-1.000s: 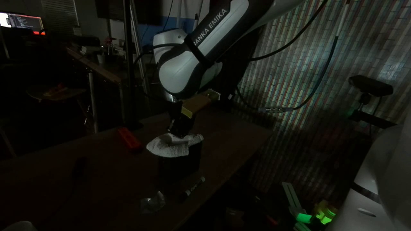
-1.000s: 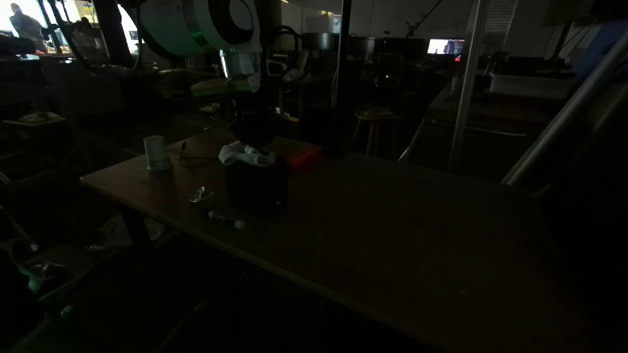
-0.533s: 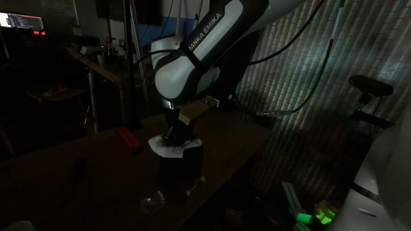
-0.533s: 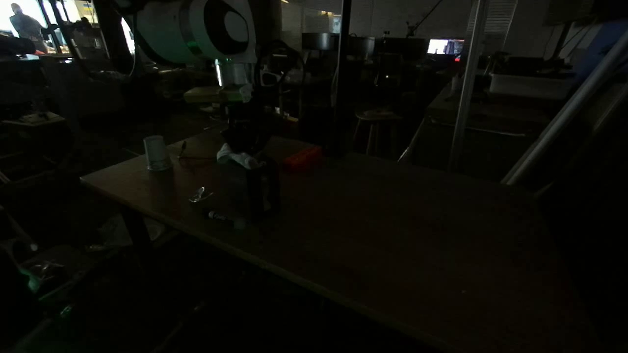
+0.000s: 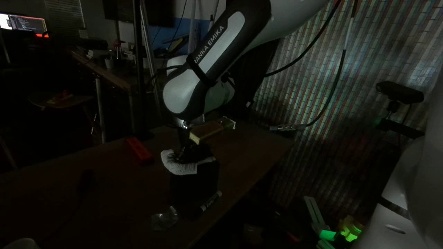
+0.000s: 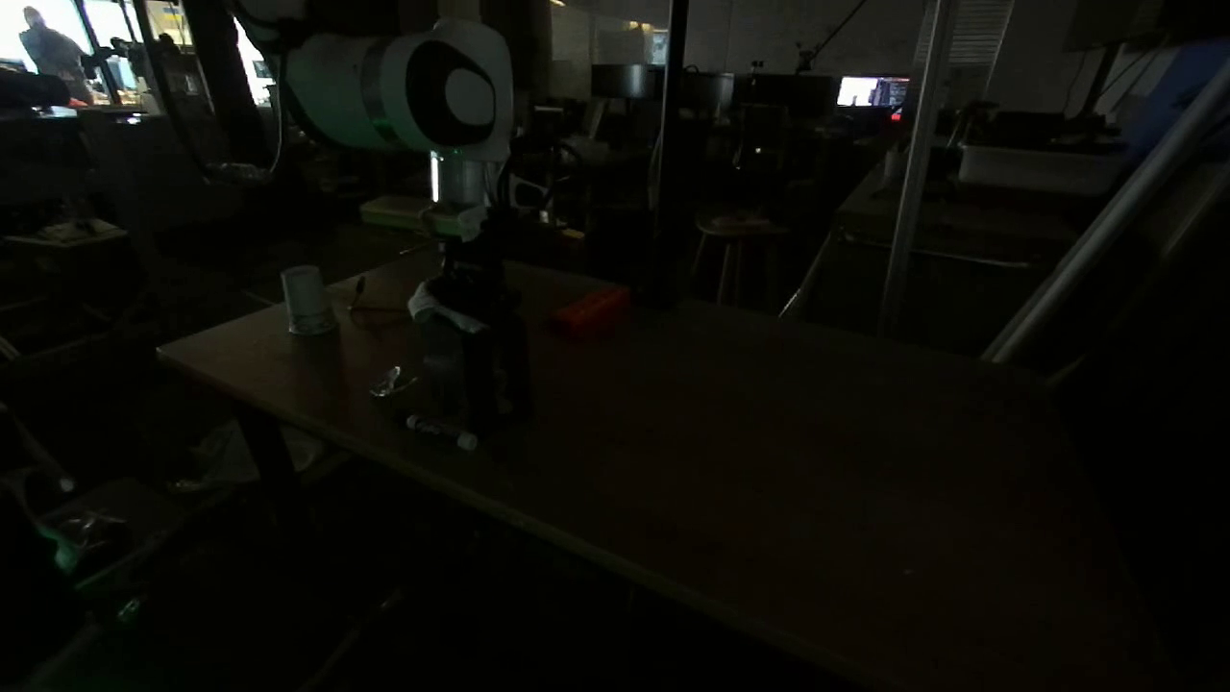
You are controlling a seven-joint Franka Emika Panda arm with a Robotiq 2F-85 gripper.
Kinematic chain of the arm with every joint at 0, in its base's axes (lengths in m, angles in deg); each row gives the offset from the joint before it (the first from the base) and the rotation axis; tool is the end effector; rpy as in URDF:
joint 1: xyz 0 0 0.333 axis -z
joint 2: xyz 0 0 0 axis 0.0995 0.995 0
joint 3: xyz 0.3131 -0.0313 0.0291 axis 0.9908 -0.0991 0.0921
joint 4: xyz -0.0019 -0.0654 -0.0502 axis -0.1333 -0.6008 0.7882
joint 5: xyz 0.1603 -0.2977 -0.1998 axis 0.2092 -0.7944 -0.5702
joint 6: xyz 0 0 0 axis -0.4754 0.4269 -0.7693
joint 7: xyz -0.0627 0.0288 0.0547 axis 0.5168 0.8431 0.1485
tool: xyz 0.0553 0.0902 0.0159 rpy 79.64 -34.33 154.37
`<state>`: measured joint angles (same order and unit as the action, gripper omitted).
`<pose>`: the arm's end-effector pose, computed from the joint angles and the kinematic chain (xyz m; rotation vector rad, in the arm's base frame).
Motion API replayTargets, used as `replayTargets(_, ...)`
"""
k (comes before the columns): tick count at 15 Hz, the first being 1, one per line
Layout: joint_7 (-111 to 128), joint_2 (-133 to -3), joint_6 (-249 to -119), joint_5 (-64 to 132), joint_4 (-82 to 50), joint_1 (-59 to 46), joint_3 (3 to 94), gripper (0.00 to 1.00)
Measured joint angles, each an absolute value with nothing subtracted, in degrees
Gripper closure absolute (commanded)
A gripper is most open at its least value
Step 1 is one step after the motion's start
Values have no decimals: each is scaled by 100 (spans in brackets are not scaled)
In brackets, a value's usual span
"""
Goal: Put the white towel in the black basket.
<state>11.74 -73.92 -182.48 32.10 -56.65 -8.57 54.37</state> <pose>0.4969 0.0413 0.2442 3.0576 0.0251 -0.2892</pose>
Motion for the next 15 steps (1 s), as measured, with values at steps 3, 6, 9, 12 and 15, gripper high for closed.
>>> replayTargets(3,1140,-7239,-18311,3660,-5656,-782,5427,100)
replayTargets(6,1070,-7178,-18323,3959,-5600,-726,5427,100)
replayTargets(9,1067,-7096,-18371,3970,-5476,-733,5432,100)
replayTargets(12,1068,-6991,-18460,3599,-5248,-771,5423,100)
replayTargets(15,1001,-6978,-18508,2892,-5028,-844,5410,100)
